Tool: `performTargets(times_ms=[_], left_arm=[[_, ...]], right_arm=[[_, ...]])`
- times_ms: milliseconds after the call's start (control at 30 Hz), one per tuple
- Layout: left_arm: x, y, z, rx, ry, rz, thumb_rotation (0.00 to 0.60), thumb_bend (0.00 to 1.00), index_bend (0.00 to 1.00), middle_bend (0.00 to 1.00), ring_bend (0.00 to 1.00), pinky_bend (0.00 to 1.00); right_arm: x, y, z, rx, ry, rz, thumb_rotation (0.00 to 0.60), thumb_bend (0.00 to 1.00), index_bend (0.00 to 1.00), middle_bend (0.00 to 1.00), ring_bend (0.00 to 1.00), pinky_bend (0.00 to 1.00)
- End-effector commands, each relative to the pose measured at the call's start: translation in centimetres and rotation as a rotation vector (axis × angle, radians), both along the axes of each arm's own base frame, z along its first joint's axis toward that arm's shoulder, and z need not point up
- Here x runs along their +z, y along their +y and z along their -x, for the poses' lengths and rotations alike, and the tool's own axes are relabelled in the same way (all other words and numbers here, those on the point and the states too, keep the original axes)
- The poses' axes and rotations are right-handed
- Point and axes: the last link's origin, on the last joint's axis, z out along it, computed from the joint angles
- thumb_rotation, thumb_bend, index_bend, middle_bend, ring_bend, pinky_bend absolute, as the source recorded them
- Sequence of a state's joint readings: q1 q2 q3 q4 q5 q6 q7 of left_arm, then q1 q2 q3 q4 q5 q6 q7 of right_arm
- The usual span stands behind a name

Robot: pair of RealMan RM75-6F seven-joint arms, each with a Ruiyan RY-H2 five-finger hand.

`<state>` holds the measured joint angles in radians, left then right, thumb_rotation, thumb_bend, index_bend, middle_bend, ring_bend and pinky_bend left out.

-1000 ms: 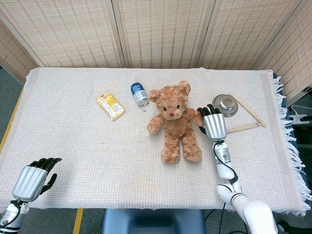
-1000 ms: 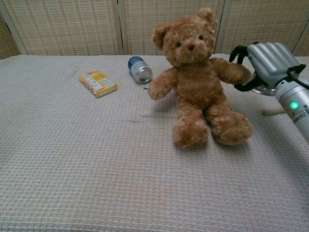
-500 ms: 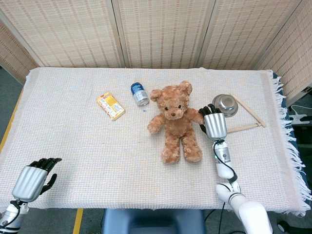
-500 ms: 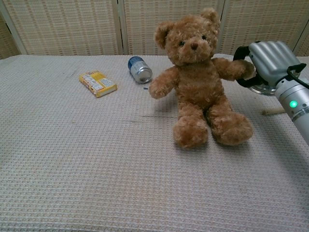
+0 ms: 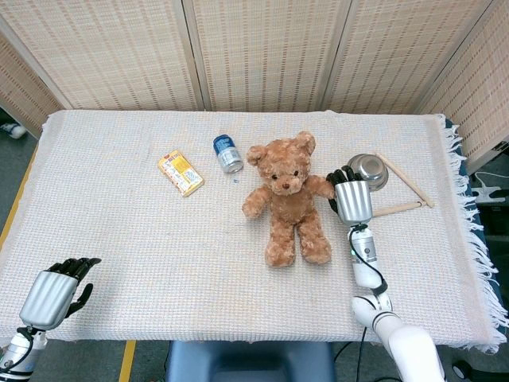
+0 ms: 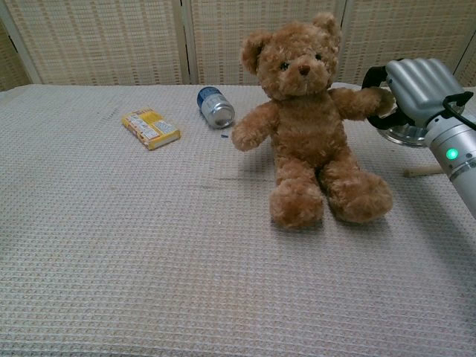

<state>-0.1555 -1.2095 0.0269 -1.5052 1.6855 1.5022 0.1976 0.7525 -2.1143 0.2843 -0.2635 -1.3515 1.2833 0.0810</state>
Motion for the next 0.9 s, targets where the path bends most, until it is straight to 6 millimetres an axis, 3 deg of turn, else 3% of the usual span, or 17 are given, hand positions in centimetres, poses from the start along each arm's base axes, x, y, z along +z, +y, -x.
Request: performTargets(times_ms=[33,267,667,900], left_arm=[[0.0,0.0,0.0,0.000,0.000,0.000,0.600,0.44,0.27,0.35,0.36,0.56],[0.0,0.0,0.0,-0.001,0.003,0.001,0.600,0.44,0.27,0.35,0.36,0.56],[-0.1,0.0,-0.1,-0.003,0.003,0.003,0.600,0.44,0.27,0.35,0.36,0.56],[-0.1,0.0,-0.1,-0.003,0.004,0.004,0.600,0.44,0.27,0.35,0.36,0.56]], right_arm=[[-0.4,0.2,0.4,-0.015,-0.001,-0.019,0.600,0.27,0.47,0.41,0.27,0.51],[-0.8,0.3,0.7,-0.025,0.003,-0.036,0.600,0.27,0.46,0.41,0.27,0.51],[1.0,-0.5,0.0,0.003,-0.012,0.033,0.600,0.27,0.46,0.41,0.27,0.51],[0.2,-0.1,0.5,-0.019,0.001,-0.001,0.600,0.27,0.46,0.41,0.27,0.51]])
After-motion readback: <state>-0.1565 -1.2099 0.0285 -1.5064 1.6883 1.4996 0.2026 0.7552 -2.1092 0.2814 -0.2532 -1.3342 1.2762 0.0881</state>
